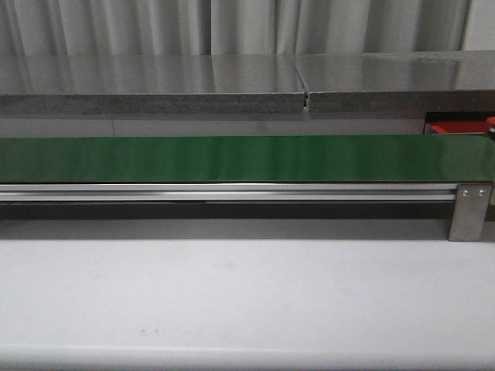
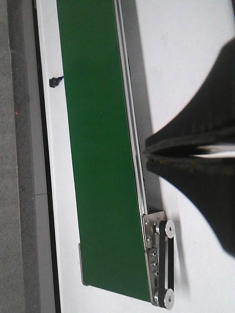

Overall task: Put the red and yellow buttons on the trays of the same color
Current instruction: 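Lower the red button into the red tray and open the right gripper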

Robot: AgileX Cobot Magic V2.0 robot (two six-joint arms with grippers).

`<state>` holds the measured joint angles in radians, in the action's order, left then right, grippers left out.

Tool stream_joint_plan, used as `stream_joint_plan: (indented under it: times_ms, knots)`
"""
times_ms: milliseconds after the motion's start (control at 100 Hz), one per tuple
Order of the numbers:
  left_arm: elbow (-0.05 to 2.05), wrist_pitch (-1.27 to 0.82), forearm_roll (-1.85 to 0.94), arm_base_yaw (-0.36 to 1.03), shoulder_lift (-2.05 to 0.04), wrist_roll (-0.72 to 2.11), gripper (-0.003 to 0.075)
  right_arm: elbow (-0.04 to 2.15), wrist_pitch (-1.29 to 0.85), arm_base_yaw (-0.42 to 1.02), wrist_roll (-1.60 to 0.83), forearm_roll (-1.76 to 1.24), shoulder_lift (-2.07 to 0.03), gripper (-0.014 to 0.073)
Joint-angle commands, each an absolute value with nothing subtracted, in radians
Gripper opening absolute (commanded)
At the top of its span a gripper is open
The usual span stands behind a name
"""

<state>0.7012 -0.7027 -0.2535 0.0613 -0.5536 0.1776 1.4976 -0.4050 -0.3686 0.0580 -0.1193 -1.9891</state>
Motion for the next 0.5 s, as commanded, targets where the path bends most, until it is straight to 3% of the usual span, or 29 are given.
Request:
stream_joint_plan:
  times_ms: [0, 190, 490]
  knots:
    - [0.726, -0.636, -0.274, 0.068, -0.556, 0.177, -0.0020, 1.528, -0.337, -0.372, 0.056, -0.123, -1.942, 0.0328]
    - [0.726, -0.636, -0.274, 0.068, -0.556, 0.177, -0.0020, 1.528, -0.350, -0.372, 0.056, -0.123, -1.952, 0.0522]
    - [0.726, -0.636, -0.274, 0.068, -0.556, 0.177, -0.0020, 1.528, -0.353, -0.373, 0.056, -0.122, -1.948, 0.0531]
